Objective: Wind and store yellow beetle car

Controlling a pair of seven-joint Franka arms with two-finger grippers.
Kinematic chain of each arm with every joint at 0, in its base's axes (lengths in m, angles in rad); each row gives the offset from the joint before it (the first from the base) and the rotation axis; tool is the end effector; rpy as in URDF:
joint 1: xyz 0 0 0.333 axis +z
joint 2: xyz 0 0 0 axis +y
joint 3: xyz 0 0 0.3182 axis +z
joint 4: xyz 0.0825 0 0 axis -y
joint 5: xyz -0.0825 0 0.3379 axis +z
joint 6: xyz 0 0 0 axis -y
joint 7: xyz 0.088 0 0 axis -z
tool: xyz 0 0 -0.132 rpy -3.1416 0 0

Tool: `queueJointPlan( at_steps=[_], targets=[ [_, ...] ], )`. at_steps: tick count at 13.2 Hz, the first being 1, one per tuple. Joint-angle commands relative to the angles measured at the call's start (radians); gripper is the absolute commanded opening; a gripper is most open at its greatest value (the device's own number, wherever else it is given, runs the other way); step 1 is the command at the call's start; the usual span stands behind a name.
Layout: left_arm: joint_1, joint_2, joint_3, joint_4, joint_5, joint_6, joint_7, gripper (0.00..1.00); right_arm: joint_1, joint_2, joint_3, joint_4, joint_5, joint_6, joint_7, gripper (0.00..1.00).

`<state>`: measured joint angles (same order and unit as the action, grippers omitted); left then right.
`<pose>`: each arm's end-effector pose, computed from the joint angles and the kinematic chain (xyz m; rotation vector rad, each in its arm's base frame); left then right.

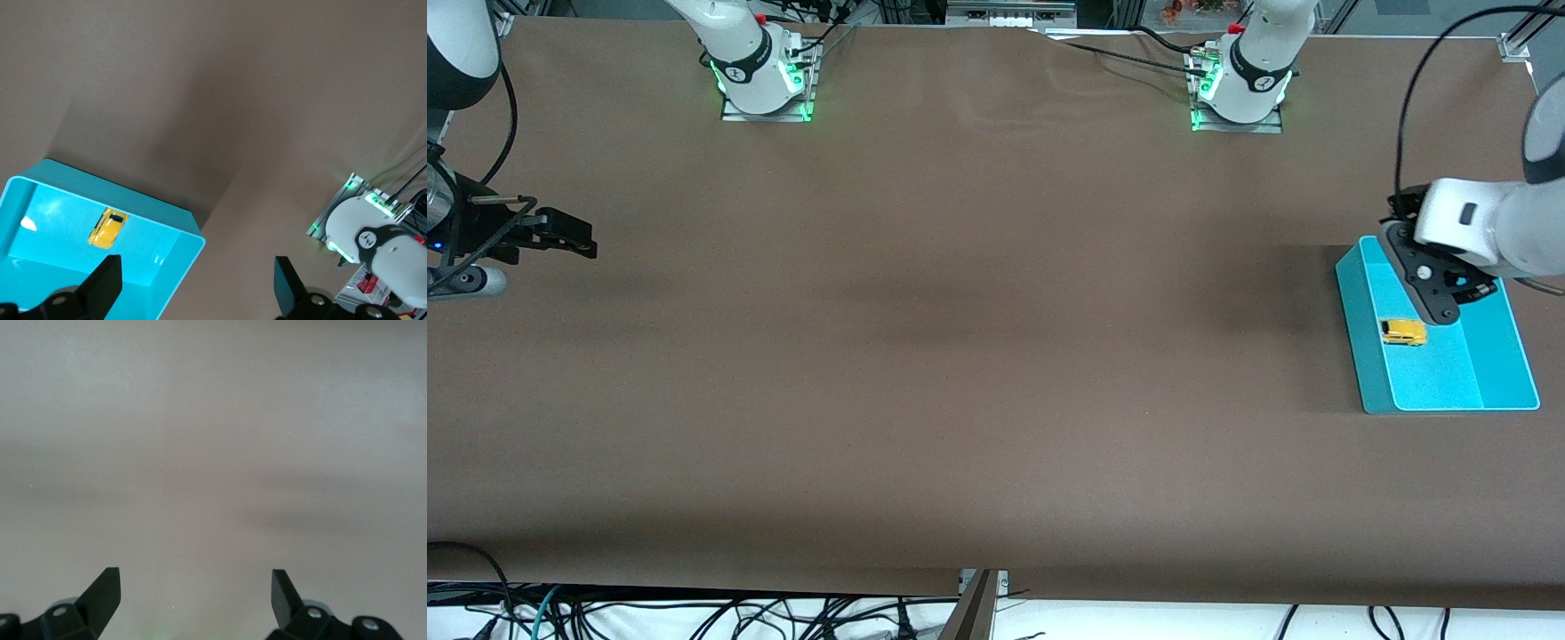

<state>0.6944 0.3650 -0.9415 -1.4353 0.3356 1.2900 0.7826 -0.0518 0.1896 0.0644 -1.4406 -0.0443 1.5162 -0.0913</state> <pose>0.5399 -0.0099 0.5094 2.6504 -1.4782 -0.5536 0.5556 -0.0023 0.5513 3.1047 0.1609 -0.1786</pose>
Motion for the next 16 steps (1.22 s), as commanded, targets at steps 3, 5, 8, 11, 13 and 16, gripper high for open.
queueJointPlan(
  at_steps=[3,5,8,11,13,16],
  targets=[
    [-0.009,-0.043,-0.031,0.004,-0.104,-0.021,-0.234,1.0,-0.005,-0.013,0.0,-0.014,0.017,0.005,-0.01,1.0],
    [-0.064,-0.069,0.013,0.009,-0.121,-0.017,-0.316,1.0,-0.005,-0.013,0.0,-0.014,0.017,0.005,-0.01,1.0],
    [-0.224,-0.124,0.226,0.01,-0.19,0.014,-0.403,1.0,-0.005,-0.013,0.0,-0.014,0.017,0.005,-0.01,1.0],
    [-0.378,-0.221,0.415,-0.042,-0.268,0.106,-0.575,1.0,-0.005,-0.015,0.0,-0.014,0.017,0.005,-0.008,1.0],
    [-0.462,-0.273,0.525,-0.095,-0.309,0.181,-0.737,1.0,-0.005,-0.013,0.0,-0.014,0.017,0.005,-0.008,1.0],
    [-0.55,-0.36,0.656,-0.222,-0.314,0.333,-0.847,1.0,-0.005,-0.013,0.0,-0.014,0.015,0.007,-0.008,1.0]
  ],
)
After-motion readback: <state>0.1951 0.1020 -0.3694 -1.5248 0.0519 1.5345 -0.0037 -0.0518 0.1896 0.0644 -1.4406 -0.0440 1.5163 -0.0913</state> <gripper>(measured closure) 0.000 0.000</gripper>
